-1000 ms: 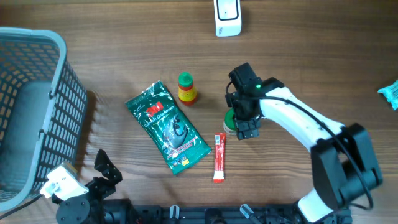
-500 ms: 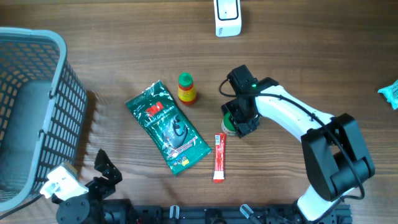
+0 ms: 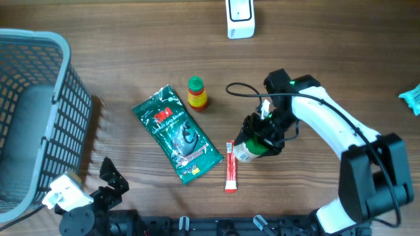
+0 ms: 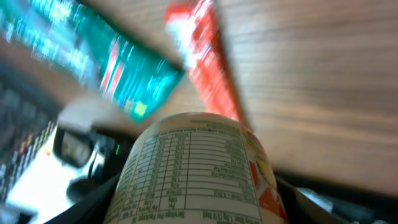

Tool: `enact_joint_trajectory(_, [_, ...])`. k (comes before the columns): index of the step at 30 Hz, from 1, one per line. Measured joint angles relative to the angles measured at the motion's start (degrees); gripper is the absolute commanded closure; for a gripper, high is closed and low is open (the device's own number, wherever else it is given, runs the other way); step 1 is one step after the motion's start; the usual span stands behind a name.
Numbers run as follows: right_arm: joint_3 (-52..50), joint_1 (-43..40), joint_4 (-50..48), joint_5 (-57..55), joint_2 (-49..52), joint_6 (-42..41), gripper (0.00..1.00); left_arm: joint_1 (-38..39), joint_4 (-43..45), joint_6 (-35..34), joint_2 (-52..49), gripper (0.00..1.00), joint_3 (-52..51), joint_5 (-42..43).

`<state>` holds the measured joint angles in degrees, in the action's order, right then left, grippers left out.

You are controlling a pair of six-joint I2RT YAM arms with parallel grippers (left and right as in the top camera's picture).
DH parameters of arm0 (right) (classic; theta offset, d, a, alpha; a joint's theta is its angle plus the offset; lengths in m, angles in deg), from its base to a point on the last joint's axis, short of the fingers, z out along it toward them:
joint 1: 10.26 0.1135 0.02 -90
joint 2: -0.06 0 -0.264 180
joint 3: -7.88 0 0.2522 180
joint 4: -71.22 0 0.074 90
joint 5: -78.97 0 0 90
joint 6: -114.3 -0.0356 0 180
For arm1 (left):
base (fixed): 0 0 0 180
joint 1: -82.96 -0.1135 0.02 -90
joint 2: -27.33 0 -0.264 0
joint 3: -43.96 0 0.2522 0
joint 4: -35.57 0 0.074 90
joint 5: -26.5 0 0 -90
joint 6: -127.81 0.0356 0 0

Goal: Scan the item barcode
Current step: 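Lift the jar and carry it up to the white scanner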

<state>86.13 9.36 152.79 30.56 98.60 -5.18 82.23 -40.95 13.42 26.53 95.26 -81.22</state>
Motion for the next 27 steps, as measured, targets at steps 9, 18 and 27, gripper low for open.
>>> enact_joint_trajectory(9, [0.15,1.97,11.78,15.02,-6.80,10.71,0.47,0.00,0.00,0.00,0.00,0.00,0.00,0.02])
enact_joint_trajectory(18, [0.15,3.02,10.01,12.57,-21.31,0.33,0.47,0.00,0.00,0.00,0.00,0.00,0.00,0.02])
enact_joint_trajectory(27, [0.17,3.17,-12.31,-10.40,-24.52,-7.80,0.36,0.00,-0.02,0.00,0.00,0.00,0.00,0.02])
